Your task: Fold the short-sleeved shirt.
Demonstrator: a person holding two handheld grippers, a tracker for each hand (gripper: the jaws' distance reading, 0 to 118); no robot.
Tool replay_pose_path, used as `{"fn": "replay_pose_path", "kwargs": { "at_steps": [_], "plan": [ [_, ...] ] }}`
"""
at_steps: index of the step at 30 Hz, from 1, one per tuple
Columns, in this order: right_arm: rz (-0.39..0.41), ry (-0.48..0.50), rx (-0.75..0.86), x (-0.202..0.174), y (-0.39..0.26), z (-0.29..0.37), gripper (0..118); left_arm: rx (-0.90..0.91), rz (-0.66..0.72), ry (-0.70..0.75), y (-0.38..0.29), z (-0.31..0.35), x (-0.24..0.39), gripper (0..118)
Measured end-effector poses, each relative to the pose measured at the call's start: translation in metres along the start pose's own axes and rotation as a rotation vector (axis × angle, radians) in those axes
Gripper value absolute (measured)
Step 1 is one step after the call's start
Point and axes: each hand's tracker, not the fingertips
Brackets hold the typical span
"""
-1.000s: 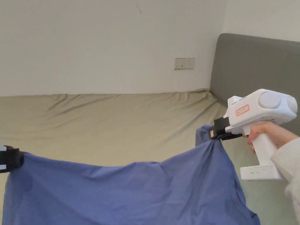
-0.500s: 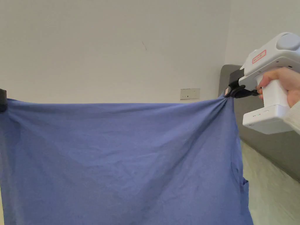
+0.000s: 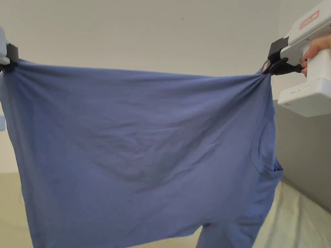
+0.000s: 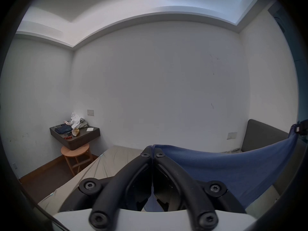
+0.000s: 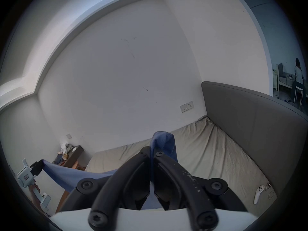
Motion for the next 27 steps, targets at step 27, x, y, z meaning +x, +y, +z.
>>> {"fn": "replay_pose_path", "kwargs": {
  "at_steps": [27],
  "plan": [
    [0.068,-0.26,-0.656,0.169,-0.377,-0.265,5,-0.761,-0.052,0.025,-0.464,-0.158,0.008,0]
  ]
}}
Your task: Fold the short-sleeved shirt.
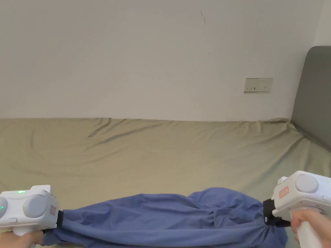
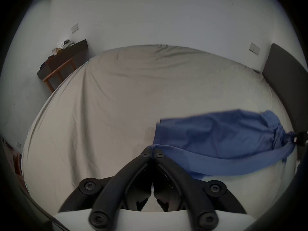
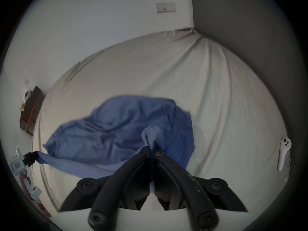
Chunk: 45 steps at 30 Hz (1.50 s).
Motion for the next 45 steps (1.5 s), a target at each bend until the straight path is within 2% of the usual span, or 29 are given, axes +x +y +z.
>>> {"fn": "replay_pose_path", "kwargs": {
  "at_steps": [1,2,4,5,6,8,10,12,15,19,20,22,24,26,27,29,31,32,33,34,35,36,38,39,40,41,42,43,45],
  "plan": [
    [0.011,0.006,0.004,0.005,-0.007,0.005,5,0.003,-0.019,0.006,-0.006,0.006,-0.005,0],
    [0.015,0.016,0.026,0.011,-0.012,0.013,5,0.011,-0.033,-0.005,-0.022,0.038,0.004,0],
    [-0.018,0.073,0.064,0.016,-0.04,0.045,5,0.034,-0.017,-0.031,-0.035,0.064,-0.008,0],
    [-0.01,0.073,0.069,0.021,-0.051,0.06,5,0.044,-0.013,-0.057,-0.042,0.079,-0.014,0],
    [-0.001,0.081,0.1,0.025,-0.064,0.078,5,0.058,-0.008,-0.078,-0.043,0.069,-0.034,0],
    [0.1,0.117,0.166,0.028,-0.101,0.115,6,0.09,-0.034,-0.095,-0.069,0.107,-0.043,0],
    [0.164,0.085,0.179,0.031,-0.141,0.15,6,0.142,-0.103,-0.072,-0.104,0.141,-0.047,0],
    [0.11,0.078,0.167,0.034,-0.181,0.17,5,0.128,-0.09,-0.067,-0.132,0.164,-0.056,0],
    [0.095,0.124,0.155,0.042,-0.246,0.198,5,0.097,-0.058,-0.113,-0.184,0.194,-0.07,0],
    [0.071,0.132,0.103,0.058,-0.329,0.223,5,0.058,-0.002,-0.123,-0.249,0.226,-0.099,0],
    [0.068,0.128,0.1,0.062,-0.348,0.227,5,0.054,0.01,-0.109,-0.263,0.234,-0.105,0],
    [0.113,0.048,0.077,0.065,-0.387,0.239,5,0.064,0.007,-0.099,-0.296,0.257,-0.108,0],
    [0.095,0.061,0.07,0.073,-0.411,0.246,5,0.053,0.02,-0.111,-0.317,0.265,-0.117,0],
    [-0.03,0.125,0.041,0.08,-0.427,0.25,6,0.032,0.034,-0.114,-0.33,0.261,-0.127,0],
    [-0.056,0.138,0.058,0.081,-0.428,0.249,6,0.034,0.034,-0.114,-0.337,0.261,-0.128,0],
    [-0.037,0.101,0.091,0.083,-0.43,0.252,7,0.029,0.042,-0.128,-0.342,0.26,-0.13,0],
    [-0.068,0.092,0.176,0.084,-0.426,0.255,10,0.034,0.055,-0.146,-0.343,0.26,-0.134,5],
    [-0.067,0.076,0.193,0.083,-0.425,0.257,23,0.031,0.063,-0.14,-0.343,0.262,-0.134,22],
    [-0.034,0.035,0.209,0.081,-0.424,0.26,50,0.035,0.063,-0.135,-0.344,0.266,-0.135,53],
    [-0.005,0.002,0.217,0.079,-0.425,0.264,86,0.041,0.064,-0.135,-0.346,0.275,-0.136,95],
    [0.022,-0.014,0.227,0.077,-0.427,0.27,102,0.055,0.065,-0.138,-0.349,0.282,-0.137,113],
    [0.058,-0.015,0.248,0.077,-0.429,0.277,104,0.084,0.065,-0.147,-0.352,0.29,-0.139,117],
    [0.115,-0.04,0.272,0.073,-0.435,0.289,86,0.086,0.069,-0.157,-0.358,0.299,-0.151,106],
    [0.146,-0.046,0.277,0.07,-0.44,0.295,69,0.081,0.077,-0.172,-0.363,0.305,-0.153,96],
    [0.129,-0.055,0.284,0.068,-0.446,0.298,35,0.083,0.089,-0.198,-0.369,0.311,-0.154,69],
    [0.098,-0.07,0.298,0.066,-0.453,0.3,12,0.092,0.1,-0.209,-0.376,0.315,-0.154,35],
    [0.038,-0.04,0.314,0.066,-0.462,0.298,2,0.086,0.109,-0.202,-0.384,0.314,-0.153,6],
    [-0.003,0.011,0.302,0.066,-0.47,0.294,1,0.076,0.119,-0.175,-0.392,0.313,-0.149,0],
    [-0.047,0.079,0.243,0.062,-0.484,0.283,1,0.064,0.106,-0.098,-0.406,0.308,-0.142,0]
  ]
}}
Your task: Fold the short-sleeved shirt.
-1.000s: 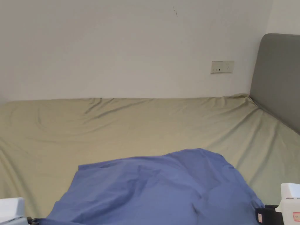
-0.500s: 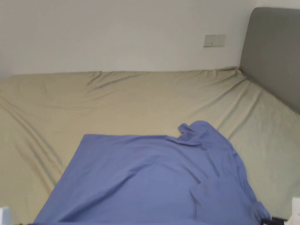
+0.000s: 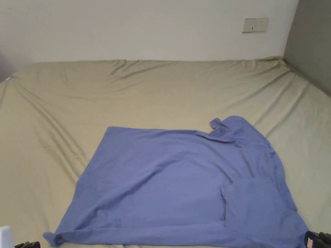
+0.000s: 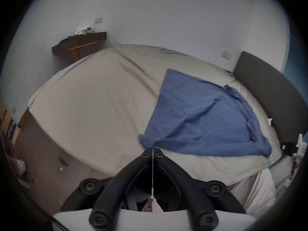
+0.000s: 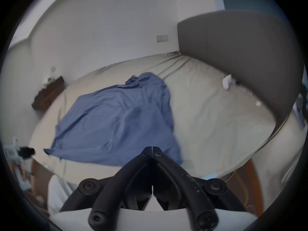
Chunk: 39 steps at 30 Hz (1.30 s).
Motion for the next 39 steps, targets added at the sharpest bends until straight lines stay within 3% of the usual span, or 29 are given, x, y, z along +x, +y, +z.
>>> {"fn": "replay_pose_path", "kwargs": {
  "at_steps": [4,5,6,7,8,9,12,13,16,17,19,24,25,26,27,28,29,30,31,33,34,36,37,39],
  "plan": [
    [0.033,-0.032,-0.035,-0.005,-0.013,-0.018,1,-0.029,0.017,-0.018,-0.008,-0.008,0.003,0],
    [0.03,-0.029,-0.039,-0.004,-0.012,-0.02,1,-0.024,0.019,-0.026,-0.004,-0.009,0.002,13],
    [0.03,-0.022,-0.047,-0.003,-0.011,-0.021,1,-0.019,0.003,-0.022,0.001,-0.011,0.004,42],
    [0.039,-0.016,-0.045,-0.005,-0.008,-0.02,1,-0.009,-0.037,-0.008,0.006,-0.014,0.007,82],
    [0.049,-0.021,-0.044,-0.006,-0.007,-0.021,1,0.0,-0.073,0.015,0.011,-0.018,0.011,95],
    [0.064,-0.031,-0.044,-0.007,-0.006,-0.022,1,0.016,-0.096,0.028,0.016,-0.024,0.01,96],
    [0.072,-0.041,-0.056,-0.007,-0.002,-0.029,1,0.039,-0.152,-0.015,0.026,-0.044,0.019,77],
    [0.065,-0.033,-0.065,-0.006,-0.002,-0.033,1,0.011,-0.155,-0.005,0.031,-0.05,0.025,50],
    [0.042,-0.035,-0.084,-0.006,-0.003,-0.039,1,-0.115,-0.175,0.021,0.03,-0.086,0.029,25],
    [0.045,-0.039,-0.089,-0.007,-0.003,-0.04,1,-0.143,-0.18,-0.002,0.027,-0.099,0.022,9],
    [0.064,-0.043,-0.093,-0.003,-0.003,-0.041,1,-0.146,-0.17,-0.024,0.023,-0.1,0.022,2],
    [0.083,-0.041,-0.08,0.006,0.004,-0.05,4,-0.138,-0.195,-0.032,0.03,-0.084,0.028,0],
    [0.096,-0.044,-0.073,0.008,0.008,-0.051,16,-0.141,-0.196,-0.036,0.032,-0.083,0.028,0],
    [0.111,-0.043,-0.069,0.01,0.012,-0.053,54,-0.137,-0.196,-0.04,0.033,-0.081,0.028,0],
    [0.129,-0.06,-0.072,0.012,0.015,-0.057,84,-0.129,-0.195,-0.042,0.035,-0.078,0.028,0],
    [0.138,-0.072,-0.07,0.015,0.019,-0.061,104,-0.125,-0.194,-0.046,0.037,-0.076,0.027,0],
    [0.146,-0.076,-0.051,0.02,0.021,-0.066,110,-0.121,-0.195,-0.048,0.038,-0.081,0.023,0],
    [0.162,-0.078,-0.033,0.026,0.02,-0.074,105,-0.112,-0.195,-0.049,0.039,-0.08,0.023,0],
    [0.172,-0.131,-0.067,0.028,0.02,-0.084,93,-0.107,-0.193,-0.052,0.04,-0.078,0.023,0],
    [0.188,-0.166,-0.178,0.035,0.018,-0.104,33,-0.103,-0.188,-0.053,0.044,-0.075,0.024,0],
    [0.169,-0.148,-0.209,0.039,0.013,-0.113,14,-0.102,-0.187,-0.057,0.044,-0.074,0.024,0],
    [0.068,-0.044,-0.2,0.04,0.007,-0.113,9,-0.106,-0.182,-0.062,0.044,-0.074,0.022,0],
    [0.072,-0.101,-0.162,0.036,0.01,-0.104,8,-0.107,-0.184,-0.059,0.043,-0.075,0.02,0],
    [0.102,-0.082,-0.138,0.029,0.012,-0.092,8,-0.104,-0.177,-0.058,0.043,-0.072,0.017,0]
  ]
}}
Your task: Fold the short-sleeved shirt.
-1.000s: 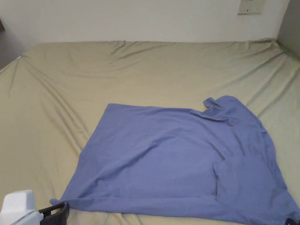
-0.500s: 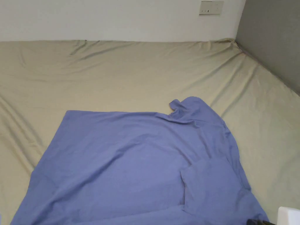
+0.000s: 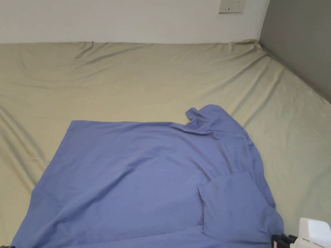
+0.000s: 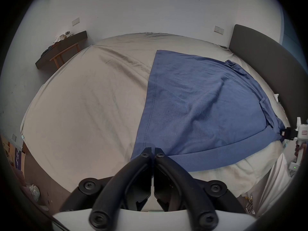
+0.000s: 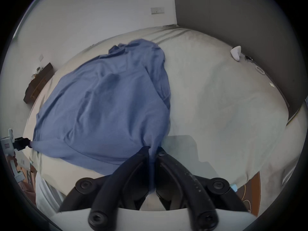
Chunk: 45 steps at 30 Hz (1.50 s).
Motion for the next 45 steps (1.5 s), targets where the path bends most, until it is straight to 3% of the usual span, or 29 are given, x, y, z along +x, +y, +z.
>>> {"fn": "replay_pose_path", "kwargs": {
  "at_steps": [4,10,12,14,18,19,20,21,22,23,24,25,26,27,29,30,31,32,36,39,40,41,43,44,45],
  "plan": [
    [0.005,0.024,0.032,-0.001,0.011,0.023,8,0.008,0.03,-0.014,0.003,0.001,-0.008,0],
    [-0.139,0.108,0.071,0.001,0.056,0.035,8,0.014,0.096,0.0,0.042,0.002,-0.002,0],
    [-0.189,0.096,0.072,-0.001,0.08,0.029,7,0.013,0.165,0.007,0.069,-0.007,0.0,0],
    [-0.214,0.103,0.07,-0.001,0.103,0.014,7,0.025,0.166,-0.001,0.095,-0.02,0.006,0],
    [-0.352,0.143,0.057,0.005,0.146,-0.036,7,0.026,0.114,0.023,0.152,-0.064,0.022,0],
    [-0.334,0.127,0.048,0.004,0.154,-0.048,7,0.03,0.124,0.015,0.163,-0.075,0.024,1],
    [-0.331,0.104,0.039,-0.002,0.16,-0.053,7,0.036,0.133,0.016,0.17,-0.085,0.026,7],
    [-0.3,0.09,0.033,-0.006,0.165,-0.062,8,0.034,0.126,0.02,0.176,-0.095,0.029,24],
    [-0.241,0.061,0.037,-0.01,0.168,-0.071,18,0.031,0.094,0.055,0.184,-0.109,0.025,64],
    [-0.206,0.035,0.029,-0.014,0.169,-0.077,48,0.015,0.056,0.098,0.186,-0.116,0.026,91],
    [-0.155,-0.014,0.005,-0.013,0.172,-0.082,79,-0.008,0.02,0.123,0.186,-0.12,0.025,107],
    [-0.119,-0.05,-0.014,-0.015,0.171,-0.083,102,-0.005,0.002,0.127,0.184,-0.121,0.023,106],
    [-0.096,-0.054,-0.013,-0.016,0.169,-0.08,98,0.006,0.005,0.12,0.178,-0.113,0.025,100],
    [-0.066,-0.051,0.016,-0.015,0.165,-0.072,84,0.011,0.007,0.113,0.174,-0.107,0.02,95],
    [-0.035,-0.033,0.05,-0.013,0.158,-0.055,35,0.016,0.05,0.096,0.165,-0.095,0.01,73],
    [-0.027,-0.048,0.052,-0.014,0.153,-0.046,18,0.018,0.084,0.068,0.155,-0.086,0.005,49],
    [-0.021,-0.059,0.067,-0.014,0.145,-0.036,8,0.028,0.111,0.045,0.146,-0.077,0.0,13],
    [-0.008,-0.046,0.085,-0.012,0.138,-0.029,4,0.033,0.117,0.044,0.136,-0.068,-0.002,0],
    [0.011,0.073,0.037,-0.011,0.104,-0.009,1,0.045,0.119,0.027,0.093,-0.04,-0.007,0],
    [0.027,0.064,0.036,-0.016,0.084,-0.005,1,0.067,0.159,0.023,0.085,-0.043,-0.009,0],
    [0.026,0.062,0.034,-0.018,0.082,-0.008,1,0.067,0.164,0.015,0.087,-0.046,-0.011,6],
    [0.021,0.067,0.035,-0.018,0.079,-0.009,1,0.062,0.167,0.018,0.09,-0.05,-0.012,29],
    [0.004,0.086,0.039,-0.017,0.075,-0.01,1,0.057,0.18,0.022,0.094,-0.068,-0.016,86],
    [-0.009,0.086,0.04,-0.017,0.075,-0.011,1,0.058,0.18,0.015,0.094,-0.073,-0.016,90],
    [-0.016,0.086,0.037,-0.016,0.074,-0.011,1,0.042,0.178,-0.007,0.094,-0.08,-0.015,84]
  ]
}}
